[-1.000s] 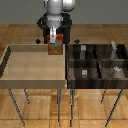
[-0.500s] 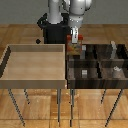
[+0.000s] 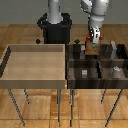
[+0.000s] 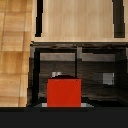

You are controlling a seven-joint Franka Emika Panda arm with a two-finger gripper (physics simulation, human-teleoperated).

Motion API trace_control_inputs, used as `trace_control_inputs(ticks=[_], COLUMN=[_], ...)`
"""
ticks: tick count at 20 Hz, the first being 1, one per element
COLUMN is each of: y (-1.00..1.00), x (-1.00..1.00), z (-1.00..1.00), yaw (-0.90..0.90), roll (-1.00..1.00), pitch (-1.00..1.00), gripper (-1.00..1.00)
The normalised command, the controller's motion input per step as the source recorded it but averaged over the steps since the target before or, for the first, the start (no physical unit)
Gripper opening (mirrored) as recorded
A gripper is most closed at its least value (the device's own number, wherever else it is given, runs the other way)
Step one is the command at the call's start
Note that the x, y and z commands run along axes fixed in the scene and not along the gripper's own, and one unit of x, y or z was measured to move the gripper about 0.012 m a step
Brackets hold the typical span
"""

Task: Place the box of cereal into the appropriate compartment.

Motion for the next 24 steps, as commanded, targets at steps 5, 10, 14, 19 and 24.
trace_control_inputs(ticks=[5, 10, 14, 19, 24], y=[1.0, 1.0, 1.0, 0.4, 0.0], x=[0.0, 0.0, 0.0, -0.5, -1.0], z=[0.0, 0.0, 0.0, 0.0, 0.0], yaw=[0.0, 0.0, 0.0, 0.0, 0.0], roll=[0.0, 0.0, 0.0, 0.0, 0.0], pitch=[0.0, 0.0, 0.0, 0.0, 0.0], gripper=[-1.0, -1.0, -1.0, -1.0, -1.0])
